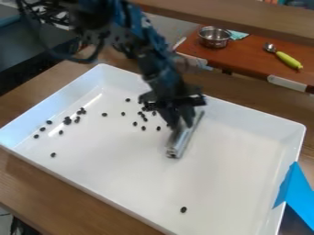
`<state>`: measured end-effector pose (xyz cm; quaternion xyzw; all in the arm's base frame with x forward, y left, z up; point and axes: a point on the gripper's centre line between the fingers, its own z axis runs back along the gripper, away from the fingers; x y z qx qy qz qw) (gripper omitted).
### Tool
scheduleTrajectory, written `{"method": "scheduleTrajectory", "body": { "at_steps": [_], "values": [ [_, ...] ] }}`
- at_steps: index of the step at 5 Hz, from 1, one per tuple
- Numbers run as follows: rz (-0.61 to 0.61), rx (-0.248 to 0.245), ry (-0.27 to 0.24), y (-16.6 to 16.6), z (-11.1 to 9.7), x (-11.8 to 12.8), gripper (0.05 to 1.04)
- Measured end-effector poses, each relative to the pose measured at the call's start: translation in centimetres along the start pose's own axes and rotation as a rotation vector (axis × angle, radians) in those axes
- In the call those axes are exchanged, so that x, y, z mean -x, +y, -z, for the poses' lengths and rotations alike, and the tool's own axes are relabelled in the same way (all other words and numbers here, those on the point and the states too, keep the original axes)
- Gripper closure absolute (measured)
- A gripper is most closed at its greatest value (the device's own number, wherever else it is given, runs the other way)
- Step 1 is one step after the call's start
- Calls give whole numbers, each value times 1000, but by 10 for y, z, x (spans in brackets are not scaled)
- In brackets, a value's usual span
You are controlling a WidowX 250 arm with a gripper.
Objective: Sweep into pile
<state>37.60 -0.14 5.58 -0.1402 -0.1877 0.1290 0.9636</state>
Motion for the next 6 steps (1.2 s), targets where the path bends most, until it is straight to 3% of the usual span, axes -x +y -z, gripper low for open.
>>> {"method": "scheduleTrajectory", "body": {
  "at_steps": [1,3,4,6],
  "values": [
    [-2,-11,-30,34,-10,-6,754],
    [-14,-37,-76,59,-15,-11,754],
    [-62,-61,-89,65,-17,-11,754],
    [-251,-157,-110,97,-35,-2,754]
  ]
}}
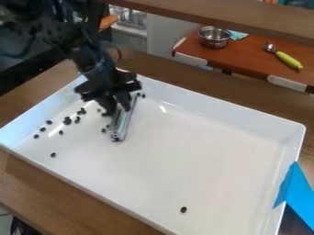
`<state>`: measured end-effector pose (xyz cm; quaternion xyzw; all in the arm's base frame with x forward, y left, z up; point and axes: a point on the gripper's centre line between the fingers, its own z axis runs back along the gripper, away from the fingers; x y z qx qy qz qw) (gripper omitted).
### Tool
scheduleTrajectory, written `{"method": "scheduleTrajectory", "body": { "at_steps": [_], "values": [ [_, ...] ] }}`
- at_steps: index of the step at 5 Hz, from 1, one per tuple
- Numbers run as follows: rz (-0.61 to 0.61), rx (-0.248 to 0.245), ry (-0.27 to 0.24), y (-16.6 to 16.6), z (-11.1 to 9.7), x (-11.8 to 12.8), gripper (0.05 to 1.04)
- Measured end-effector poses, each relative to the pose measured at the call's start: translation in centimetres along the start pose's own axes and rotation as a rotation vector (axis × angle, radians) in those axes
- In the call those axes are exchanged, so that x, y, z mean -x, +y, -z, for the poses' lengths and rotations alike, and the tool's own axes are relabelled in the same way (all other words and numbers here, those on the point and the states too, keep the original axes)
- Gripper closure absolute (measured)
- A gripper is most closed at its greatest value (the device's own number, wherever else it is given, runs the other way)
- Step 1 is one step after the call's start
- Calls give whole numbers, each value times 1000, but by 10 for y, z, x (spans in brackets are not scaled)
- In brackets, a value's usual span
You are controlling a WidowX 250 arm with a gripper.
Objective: Sweep into pile
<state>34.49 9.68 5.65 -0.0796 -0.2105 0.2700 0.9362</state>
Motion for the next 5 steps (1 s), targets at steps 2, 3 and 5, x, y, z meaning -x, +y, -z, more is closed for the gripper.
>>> {"method": "scheduleTrajectory", "body": {
  "at_steps": [2,3,5],
  "values": [
    [-92,-75,-28,27,-12,4,754],
    [-108,-100,-69,28,-13,9,754],
    [-40,-106,-117,29,-25,20,754]
  ]
}}
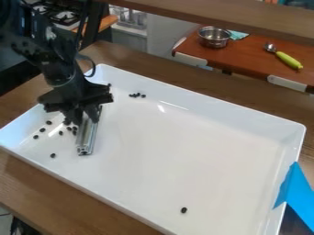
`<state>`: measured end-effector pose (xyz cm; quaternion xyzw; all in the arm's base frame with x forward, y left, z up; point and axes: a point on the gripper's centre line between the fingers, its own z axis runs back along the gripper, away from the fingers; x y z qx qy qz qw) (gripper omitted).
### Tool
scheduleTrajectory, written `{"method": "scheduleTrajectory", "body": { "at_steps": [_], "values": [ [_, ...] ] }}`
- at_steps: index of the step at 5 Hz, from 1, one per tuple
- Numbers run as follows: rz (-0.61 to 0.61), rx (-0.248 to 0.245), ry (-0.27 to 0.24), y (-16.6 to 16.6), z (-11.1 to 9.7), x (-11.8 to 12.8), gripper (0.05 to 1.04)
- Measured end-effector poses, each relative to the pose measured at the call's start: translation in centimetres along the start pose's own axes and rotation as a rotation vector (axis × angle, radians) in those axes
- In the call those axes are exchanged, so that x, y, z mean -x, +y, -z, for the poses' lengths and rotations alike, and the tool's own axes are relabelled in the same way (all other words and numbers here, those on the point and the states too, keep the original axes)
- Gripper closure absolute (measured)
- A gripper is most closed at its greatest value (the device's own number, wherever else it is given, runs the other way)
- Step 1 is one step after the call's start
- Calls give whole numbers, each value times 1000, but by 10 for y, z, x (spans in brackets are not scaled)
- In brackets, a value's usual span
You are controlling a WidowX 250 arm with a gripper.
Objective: Sweep into pile
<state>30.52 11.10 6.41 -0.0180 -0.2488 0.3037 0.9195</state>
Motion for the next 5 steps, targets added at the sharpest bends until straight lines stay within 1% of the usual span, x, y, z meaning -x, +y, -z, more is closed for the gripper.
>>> {"method": "scheduleTrajectory", "body": {
  "at_steps": [1,2,3,4,5],
  "values": [
    [39,106,-26,-31,-26,11,754],
    [49,210,-7,-81,-48,28,754],
    [62,262,49,-121,-59,49,754],
    [103,268,63,-159,-59,80,754],
    [135,271,65,-197,-57,114,754]
  ]
}}
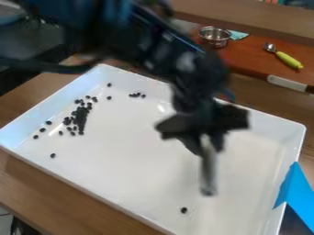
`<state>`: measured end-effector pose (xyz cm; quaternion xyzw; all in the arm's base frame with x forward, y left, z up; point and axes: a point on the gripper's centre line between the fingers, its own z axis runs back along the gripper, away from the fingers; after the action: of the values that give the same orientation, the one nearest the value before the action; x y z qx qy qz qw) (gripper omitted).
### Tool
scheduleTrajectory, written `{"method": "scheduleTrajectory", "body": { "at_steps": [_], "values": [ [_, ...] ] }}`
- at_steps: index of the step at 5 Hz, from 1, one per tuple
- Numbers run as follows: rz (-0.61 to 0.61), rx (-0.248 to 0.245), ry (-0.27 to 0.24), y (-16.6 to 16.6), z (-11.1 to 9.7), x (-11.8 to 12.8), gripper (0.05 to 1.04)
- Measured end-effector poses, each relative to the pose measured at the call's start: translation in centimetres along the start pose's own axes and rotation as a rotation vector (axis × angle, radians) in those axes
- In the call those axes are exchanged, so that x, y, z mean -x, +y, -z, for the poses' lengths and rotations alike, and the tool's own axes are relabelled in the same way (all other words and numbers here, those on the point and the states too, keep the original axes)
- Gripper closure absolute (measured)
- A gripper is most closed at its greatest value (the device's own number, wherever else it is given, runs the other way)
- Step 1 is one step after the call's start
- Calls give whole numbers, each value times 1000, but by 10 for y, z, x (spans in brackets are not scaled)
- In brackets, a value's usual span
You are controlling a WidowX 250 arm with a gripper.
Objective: Sweep into pile
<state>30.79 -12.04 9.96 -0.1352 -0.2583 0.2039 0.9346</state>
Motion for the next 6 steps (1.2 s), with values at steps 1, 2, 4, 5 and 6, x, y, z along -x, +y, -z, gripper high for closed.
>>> {"method": "scheduleTrajectory", "body": {
  "at_steps": [1,2,4,5,6],
  "values": [
    [46,-1,1,-19,11,26,754],
    [91,16,-13,-25,17,33,754],
    [120,-10,14,13,24,28,754],
    [138,-25,32,42,17,19,754],
    [160,-34,46,68,10,14,754]
  ]
}}
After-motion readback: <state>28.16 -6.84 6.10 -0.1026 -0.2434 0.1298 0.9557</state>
